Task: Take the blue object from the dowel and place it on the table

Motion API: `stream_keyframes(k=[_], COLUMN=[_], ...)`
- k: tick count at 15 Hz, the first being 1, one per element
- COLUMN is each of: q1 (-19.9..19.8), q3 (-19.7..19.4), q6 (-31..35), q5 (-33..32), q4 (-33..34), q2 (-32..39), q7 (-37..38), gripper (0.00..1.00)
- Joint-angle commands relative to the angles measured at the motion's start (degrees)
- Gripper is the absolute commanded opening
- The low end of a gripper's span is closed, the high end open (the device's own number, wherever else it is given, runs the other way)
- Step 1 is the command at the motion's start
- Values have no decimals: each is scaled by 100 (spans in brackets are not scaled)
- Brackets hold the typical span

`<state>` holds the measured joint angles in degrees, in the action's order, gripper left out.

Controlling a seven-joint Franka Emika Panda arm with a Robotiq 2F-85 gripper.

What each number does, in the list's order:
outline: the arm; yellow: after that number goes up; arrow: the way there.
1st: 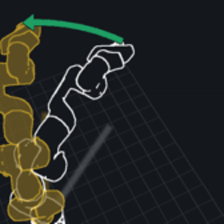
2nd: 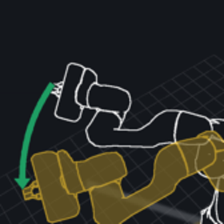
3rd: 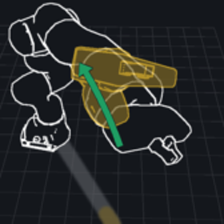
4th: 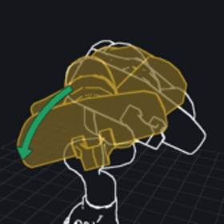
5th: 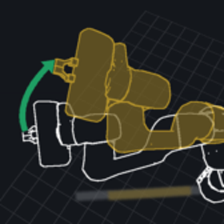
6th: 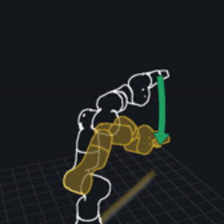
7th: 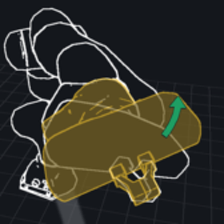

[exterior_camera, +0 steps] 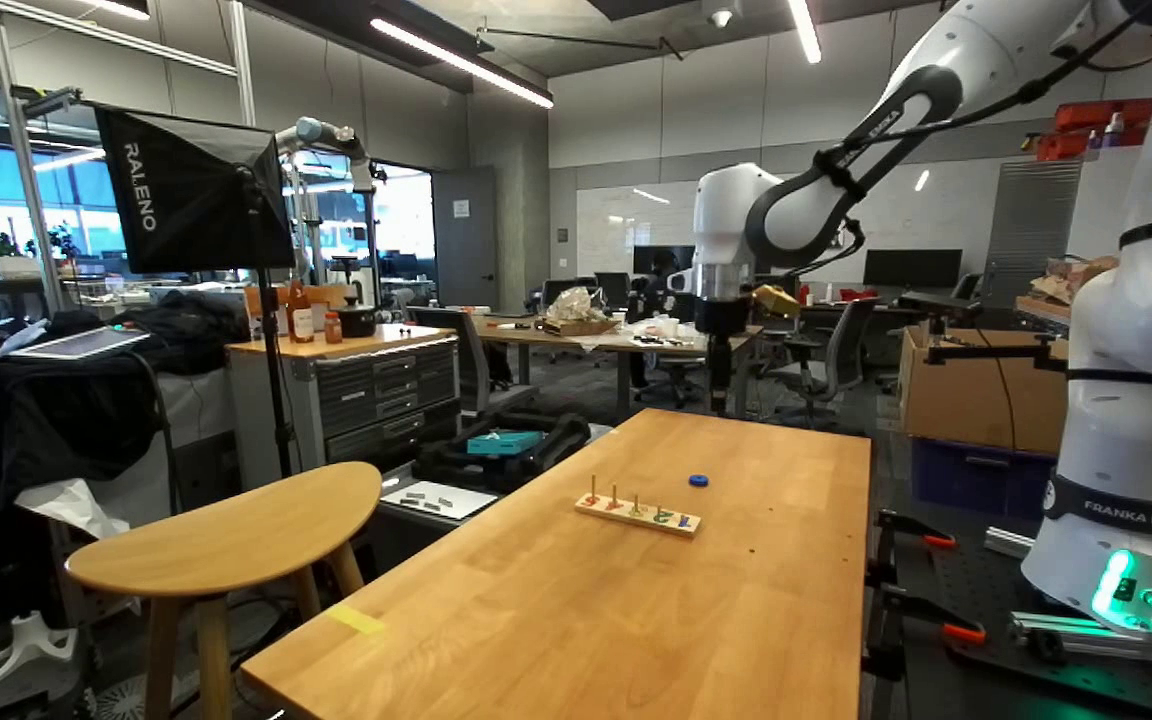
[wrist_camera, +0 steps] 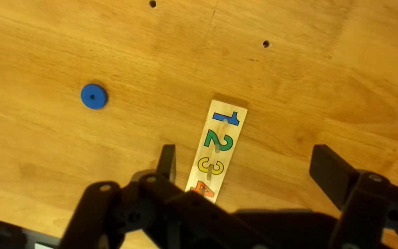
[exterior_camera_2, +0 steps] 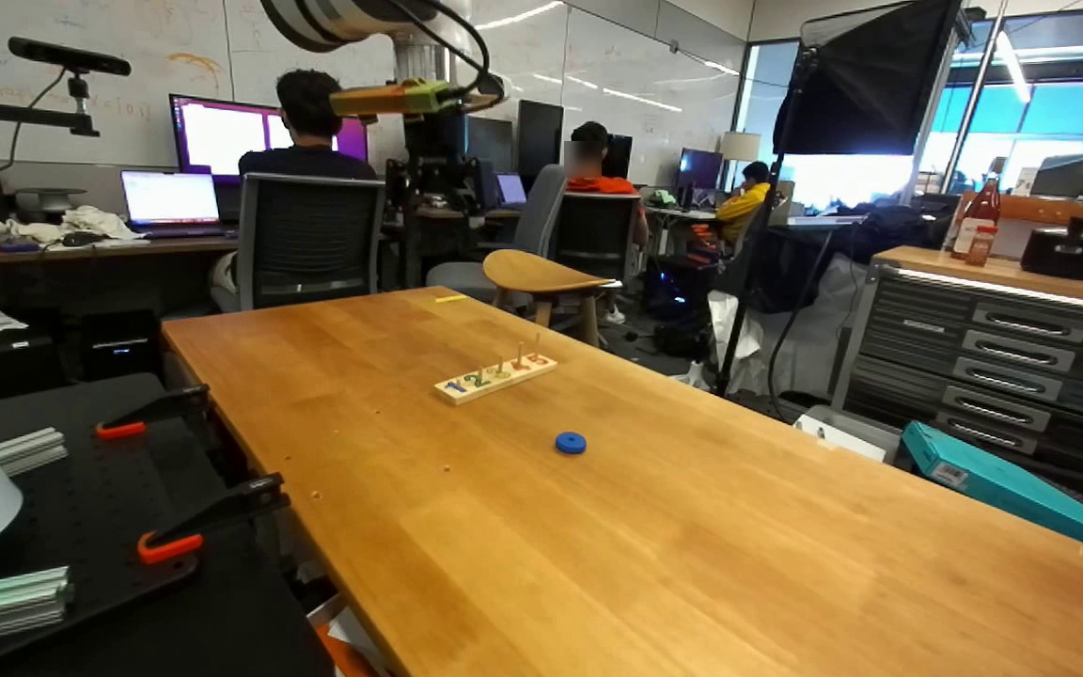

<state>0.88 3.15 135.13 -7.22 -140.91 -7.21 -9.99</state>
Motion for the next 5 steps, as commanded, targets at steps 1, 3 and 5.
stream_keyframes(k=[1, 3, 5], q1=[49, 40, 39], q3=[-97, -183, -209], q6=[-223, -541, -588], q5=[-9, -4, 2], q4=[-22, -66, -142], q2=[-301, -792, -967], q7=[4, -29, -42], gripper=[100, 100, 100])
